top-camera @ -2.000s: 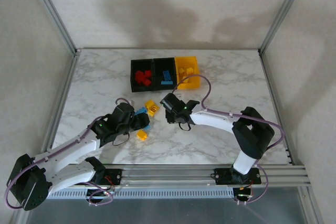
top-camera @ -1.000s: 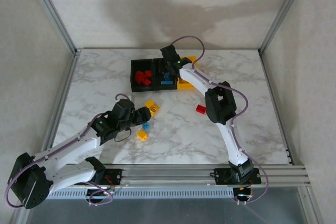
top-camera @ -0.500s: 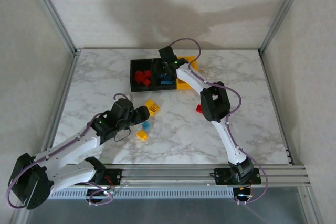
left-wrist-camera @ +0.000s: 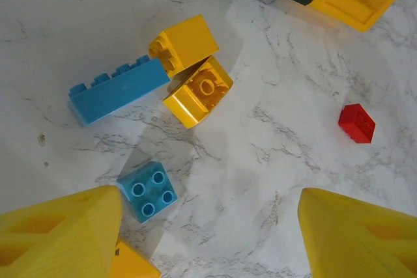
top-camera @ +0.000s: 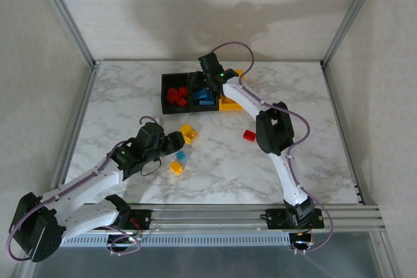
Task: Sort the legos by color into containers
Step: Place the lego in the container.
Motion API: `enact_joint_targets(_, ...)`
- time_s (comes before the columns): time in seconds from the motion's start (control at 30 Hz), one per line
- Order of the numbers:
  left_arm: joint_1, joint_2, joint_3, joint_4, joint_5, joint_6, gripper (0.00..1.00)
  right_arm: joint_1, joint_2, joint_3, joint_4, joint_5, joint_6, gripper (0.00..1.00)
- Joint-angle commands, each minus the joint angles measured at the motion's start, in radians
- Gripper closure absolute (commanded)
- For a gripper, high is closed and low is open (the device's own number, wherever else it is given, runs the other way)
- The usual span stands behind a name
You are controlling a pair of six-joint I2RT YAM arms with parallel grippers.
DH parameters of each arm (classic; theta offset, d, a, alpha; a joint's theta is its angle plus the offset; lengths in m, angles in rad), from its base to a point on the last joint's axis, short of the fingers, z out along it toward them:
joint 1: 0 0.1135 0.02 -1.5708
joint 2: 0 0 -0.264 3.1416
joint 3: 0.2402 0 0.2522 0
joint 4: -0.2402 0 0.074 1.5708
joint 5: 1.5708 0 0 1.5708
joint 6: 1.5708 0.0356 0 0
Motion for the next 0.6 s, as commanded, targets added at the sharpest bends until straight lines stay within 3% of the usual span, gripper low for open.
enact_joint_targets(0.0,0.008,-0.026,0.031,-0.047,-0.040,-0.025,0.28,0.025,-0.144,-0.072,0.018,0.045,-0.034,0.45)
enact_joint_targets(0.3,0.011,0.011,0.079,-0.146,-0.099,-0.041,0.28,0.054,-0.512,-0.536,0.133,0.033,-0.050,0.41)
enact_joint_targets(0.57,0.005,0.092,0.125,-0.192,-0.083,-0.018,0.29,0.059,-0.803,-0.927,0.153,-0.013,-0.029,0.41)
